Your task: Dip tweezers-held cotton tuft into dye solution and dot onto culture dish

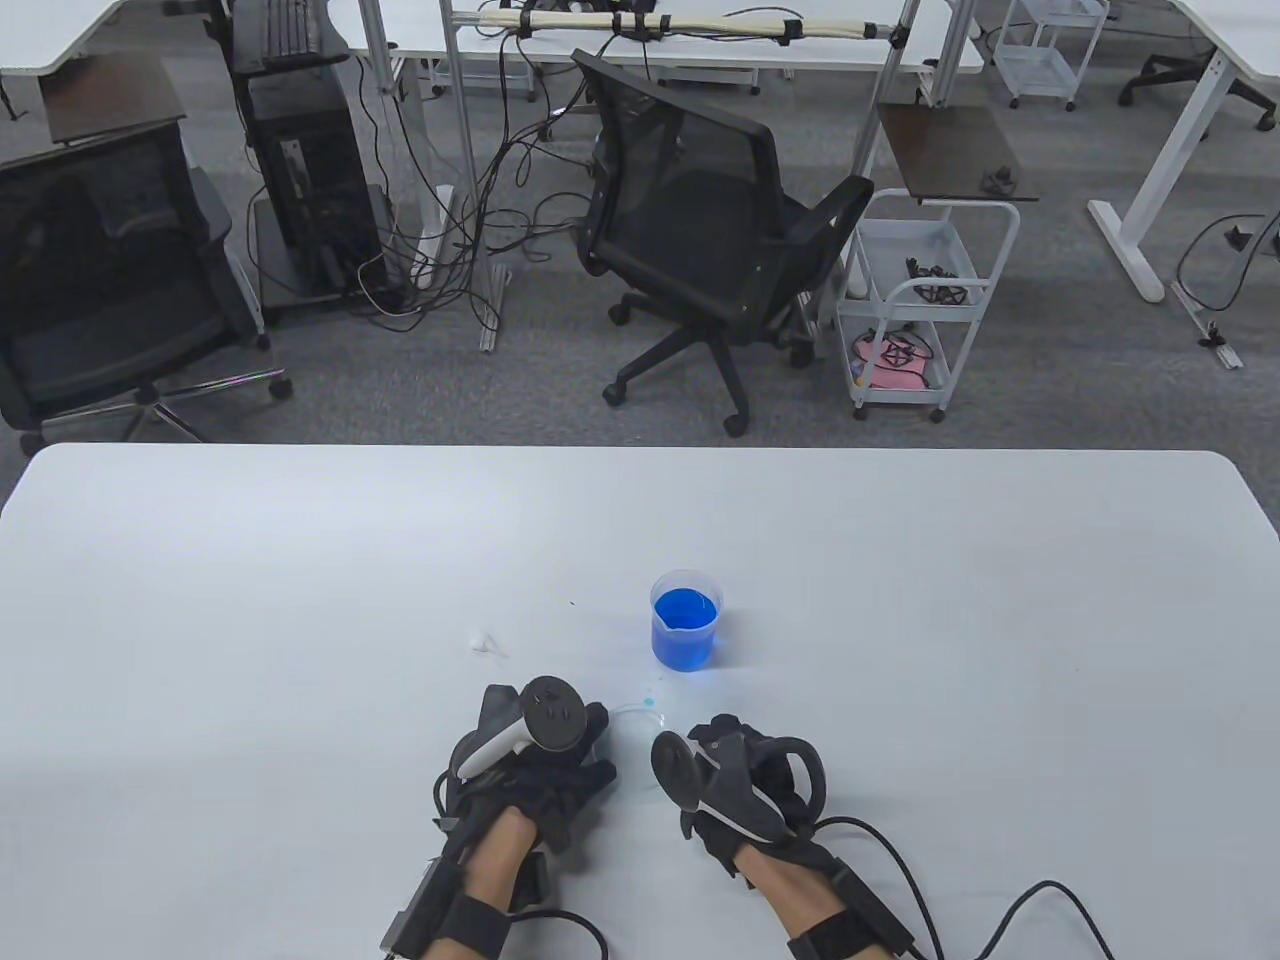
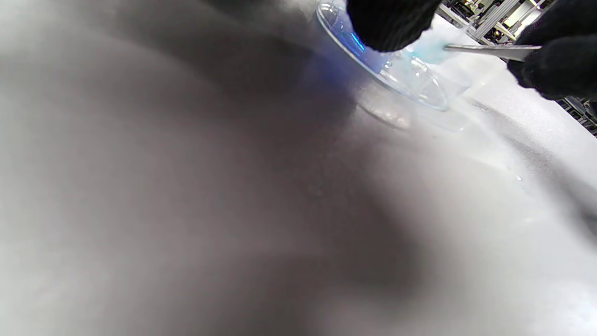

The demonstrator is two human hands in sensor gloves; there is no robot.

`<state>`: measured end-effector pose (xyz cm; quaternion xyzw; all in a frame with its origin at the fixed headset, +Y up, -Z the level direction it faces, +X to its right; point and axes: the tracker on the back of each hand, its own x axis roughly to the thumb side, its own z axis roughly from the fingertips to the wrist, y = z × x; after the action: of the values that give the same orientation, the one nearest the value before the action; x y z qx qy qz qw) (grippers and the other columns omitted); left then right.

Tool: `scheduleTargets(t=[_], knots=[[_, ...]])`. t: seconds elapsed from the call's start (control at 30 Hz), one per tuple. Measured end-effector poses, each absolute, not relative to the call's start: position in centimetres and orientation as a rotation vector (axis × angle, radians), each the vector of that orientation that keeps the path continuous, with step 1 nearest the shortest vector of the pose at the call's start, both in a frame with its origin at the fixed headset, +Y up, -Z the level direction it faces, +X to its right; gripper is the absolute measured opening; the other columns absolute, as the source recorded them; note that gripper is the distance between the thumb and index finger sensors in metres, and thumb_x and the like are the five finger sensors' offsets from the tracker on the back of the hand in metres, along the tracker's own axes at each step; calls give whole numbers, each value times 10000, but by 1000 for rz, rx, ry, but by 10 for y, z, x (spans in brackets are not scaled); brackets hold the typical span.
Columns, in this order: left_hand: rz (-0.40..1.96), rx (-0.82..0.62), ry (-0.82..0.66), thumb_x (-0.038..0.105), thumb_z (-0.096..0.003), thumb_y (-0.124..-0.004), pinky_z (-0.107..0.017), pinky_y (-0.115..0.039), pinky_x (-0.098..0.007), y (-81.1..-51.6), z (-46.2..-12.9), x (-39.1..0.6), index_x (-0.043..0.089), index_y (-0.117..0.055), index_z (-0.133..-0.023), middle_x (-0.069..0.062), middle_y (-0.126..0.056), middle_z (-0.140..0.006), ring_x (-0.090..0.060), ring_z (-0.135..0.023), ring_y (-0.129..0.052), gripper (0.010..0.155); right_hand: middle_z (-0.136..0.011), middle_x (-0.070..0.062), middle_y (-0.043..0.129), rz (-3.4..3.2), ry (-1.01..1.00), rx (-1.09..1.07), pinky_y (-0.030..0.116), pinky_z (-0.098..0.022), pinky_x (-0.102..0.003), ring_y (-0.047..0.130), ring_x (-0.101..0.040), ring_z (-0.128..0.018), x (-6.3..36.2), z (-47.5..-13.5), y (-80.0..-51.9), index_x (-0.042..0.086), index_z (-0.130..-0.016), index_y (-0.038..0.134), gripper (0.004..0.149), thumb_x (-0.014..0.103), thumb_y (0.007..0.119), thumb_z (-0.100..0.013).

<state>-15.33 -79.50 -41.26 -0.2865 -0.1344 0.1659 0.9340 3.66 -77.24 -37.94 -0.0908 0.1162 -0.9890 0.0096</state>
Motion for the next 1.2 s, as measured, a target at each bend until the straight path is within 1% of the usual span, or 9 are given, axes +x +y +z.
scheduleTargets(t=[0.1,0.3,0.43,0.7,1.0,1.1,1.2], knots=[[339,-586,-275,458,-630,-645,-662,-166,-773,-795,-413,-153,257,-243,-1155,-226,-90,-1219,-527,-1045,-81,690,-525,-250,1043,-3100,377,-276,887,-55,-306,979,-157,-166,38,-380,-770,-9,-529,1055,405,275,930,-270],[339,-589,-274,457,-631,-647,-664,-166,-772,-795,-412,-153,260,-244,-1153,-224,-90,-1219,-525,-1046,-80,689,-527,-251,1041,-3148,475,-263,887,-54,-306,979,-156,-164,48,-371,-754,-11,-529,1055,406,275,930,-270],[339,-591,-273,458,-631,-646,-664,-165,-771,-795,-412,-154,258,-243,-1154,-225,-88,-1220,-526,-1046,-79,689,-527,-251,1041,-3142,458,-276,886,-55,-307,979,-157,-165,46,-369,-755,-10,-530,1054,406,275,930,-269],[337,-590,-272,458,-631,-644,-664,-167,-772,-795,-413,-154,260,-242,-1154,-223,-88,-1220,-526,-1047,-80,689,-528,-249,1041,-3091,352,-298,887,-56,-306,979,-156,-166,37,-372,-771,-9,-531,1054,406,276,929,-270],[338,-588,-271,460,-631,-642,-664,-165,-771,-795,-413,-154,261,-241,-1154,-221,-86,-1222,-523,-1049,-78,689,-528,-250,1041,-3176,466,-275,886,-55,-306,979,-157,-164,50,-360,-747,-9,-532,1053,407,277,930,-269],[339,-589,-270,459,-631,-643,-664,-164,-771,-794,-414,-155,262,-241,-1154,-220,-87,-1221,-523,-1049,-78,689,-528,-251,1041,-3174,455,-294,886,-55,-305,979,-156,-165,49,-358,-747,-9,-532,1053,408,277,930,-269],[337,-589,-270,459,-631,-643,-664,-165,-772,-794,-414,-155,261,-243,-1154,-221,-88,-1222,-524,-1049,-79,687,-529,-250,1040,-3151,403,-321,886,-56,-306,979,-156,-166,42,-359,-755,-10,-534,1053,408,276,930,-270]])
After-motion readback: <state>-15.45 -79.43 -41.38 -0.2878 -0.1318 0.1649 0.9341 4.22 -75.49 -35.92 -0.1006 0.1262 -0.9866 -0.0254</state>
